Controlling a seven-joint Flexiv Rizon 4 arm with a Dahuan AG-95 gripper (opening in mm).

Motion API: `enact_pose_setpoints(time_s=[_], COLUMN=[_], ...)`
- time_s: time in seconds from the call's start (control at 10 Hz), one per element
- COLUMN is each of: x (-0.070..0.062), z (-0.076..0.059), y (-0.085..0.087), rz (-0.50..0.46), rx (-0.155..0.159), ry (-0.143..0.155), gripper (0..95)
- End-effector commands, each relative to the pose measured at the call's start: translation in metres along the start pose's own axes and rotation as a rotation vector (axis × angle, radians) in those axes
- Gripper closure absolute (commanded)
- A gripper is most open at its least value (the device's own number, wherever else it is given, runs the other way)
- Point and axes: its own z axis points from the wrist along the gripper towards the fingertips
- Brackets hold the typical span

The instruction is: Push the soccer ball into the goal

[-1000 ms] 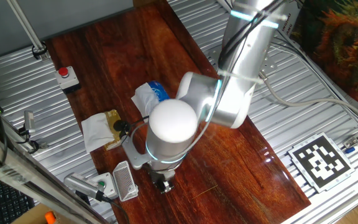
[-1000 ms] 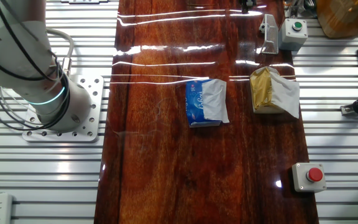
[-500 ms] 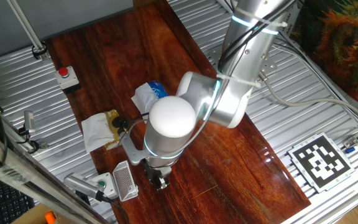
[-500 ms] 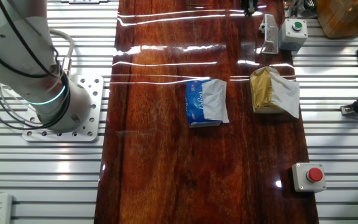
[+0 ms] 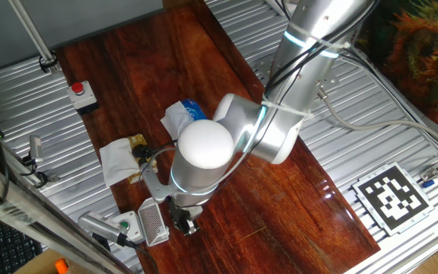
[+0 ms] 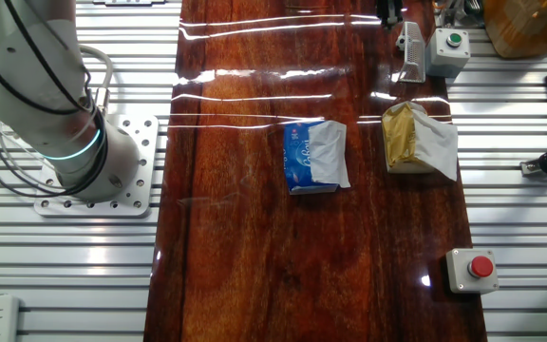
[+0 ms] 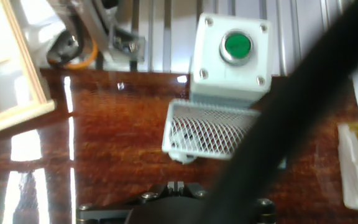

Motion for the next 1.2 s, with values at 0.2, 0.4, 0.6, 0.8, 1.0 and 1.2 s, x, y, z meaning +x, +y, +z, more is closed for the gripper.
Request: enact_pose_setpoints(time_s=[0.2, 0.4, 0.6, 0.8, 1.0, 1.2], x=[-0.009, -0.013, -0.012, -0.011, -0.012, -0.012], z=[0.000, 0.005, 0.012, 0.015, 0.015, 0.015], y=[-0.004, -0.006, -0.006, -0.006, -0.006, -0.006], rz=[0.002, 0.002, -0.001, -0.005, -0.010, -0.014], rx=[0.004, 0.007, 0.007, 0.008, 0.030, 0.051], ry=[-0.012, -0.028, -0.042, -0.051, -0.070, -0.110], gripper=[95.0, 95.0, 95.0, 95.0, 95.0, 95.0])
